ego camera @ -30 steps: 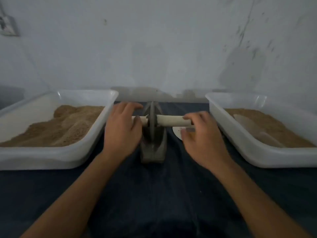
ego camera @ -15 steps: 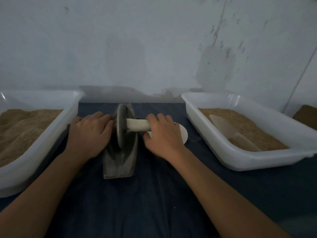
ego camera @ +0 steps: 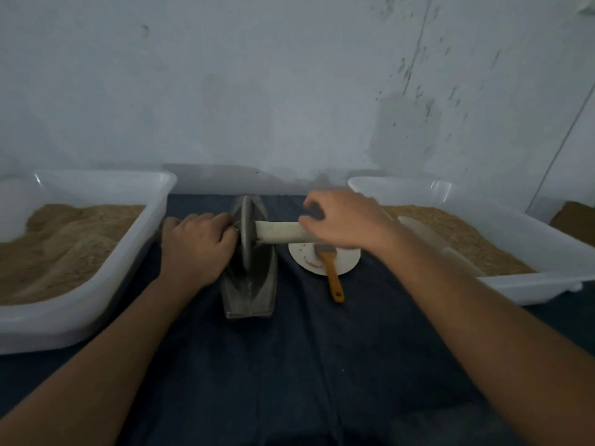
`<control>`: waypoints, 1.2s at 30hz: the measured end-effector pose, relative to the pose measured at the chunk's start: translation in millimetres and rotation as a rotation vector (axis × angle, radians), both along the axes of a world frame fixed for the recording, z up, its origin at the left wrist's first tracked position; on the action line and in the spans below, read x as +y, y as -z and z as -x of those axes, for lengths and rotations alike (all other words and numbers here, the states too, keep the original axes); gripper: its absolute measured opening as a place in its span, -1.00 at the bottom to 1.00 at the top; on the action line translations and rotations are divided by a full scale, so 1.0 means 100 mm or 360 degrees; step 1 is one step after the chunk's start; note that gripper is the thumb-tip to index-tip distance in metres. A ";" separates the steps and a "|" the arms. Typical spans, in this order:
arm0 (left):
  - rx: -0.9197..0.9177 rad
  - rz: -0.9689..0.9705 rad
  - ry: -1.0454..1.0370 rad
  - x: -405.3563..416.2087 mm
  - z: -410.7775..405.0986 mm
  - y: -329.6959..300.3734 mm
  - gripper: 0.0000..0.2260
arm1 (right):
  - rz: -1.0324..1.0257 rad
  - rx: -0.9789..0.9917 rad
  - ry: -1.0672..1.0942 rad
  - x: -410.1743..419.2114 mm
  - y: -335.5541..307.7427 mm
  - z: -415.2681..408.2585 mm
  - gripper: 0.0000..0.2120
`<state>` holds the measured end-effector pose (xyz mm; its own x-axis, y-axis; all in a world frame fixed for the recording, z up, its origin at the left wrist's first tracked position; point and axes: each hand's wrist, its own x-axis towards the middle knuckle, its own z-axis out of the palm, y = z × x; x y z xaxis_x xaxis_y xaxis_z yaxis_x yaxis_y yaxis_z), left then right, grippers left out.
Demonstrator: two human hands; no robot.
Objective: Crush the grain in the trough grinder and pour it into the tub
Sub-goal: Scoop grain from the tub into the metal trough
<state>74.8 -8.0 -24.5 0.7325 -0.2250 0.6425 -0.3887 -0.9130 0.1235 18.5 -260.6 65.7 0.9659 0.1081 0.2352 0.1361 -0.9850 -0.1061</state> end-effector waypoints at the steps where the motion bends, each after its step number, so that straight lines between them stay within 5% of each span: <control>1: -0.0011 -0.0003 -0.0002 0.00 -0.01 0.00 -0.66 | 0.0016 -0.0031 0.0033 -0.07 -0.12 0.02 -0.63; 6: -0.0132 -0.0054 -0.0044 -0.04 -0.04 0.06 -0.67 | 0.0038 -0.0137 0.0458 -0.76 -0.53 0.00 -0.82; 13: -0.0243 -0.0099 -0.0130 -0.21 -0.03 0.10 -0.74 | 0.0110 0.0771 0.1076 -1.57 -0.08 0.09 -0.55; 19: -0.0272 -0.0121 -0.0157 -0.21 0.00 0.09 -0.76 | 0.0241 0.0880 0.1136 -1.76 0.18 0.09 -0.47; 26: -0.0273 -0.0099 -0.0127 -0.22 0.07 0.06 -0.70 | 0.0236 0.0526 0.1024 -1.99 -0.07 -0.02 -0.53; 32: -0.0220 -0.0095 -0.0122 -0.23 0.10 0.04 -0.68 | 0.0714 0.0681 0.1035 -2.19 -0.26 0.10 -0.41; 36: -0.0189 -0.0067 -0.0104 -0.24 0.13 0.03 -0.66 | 0.0695 0.0800 0.0809 -2.12 -0.14 0.08 -0.45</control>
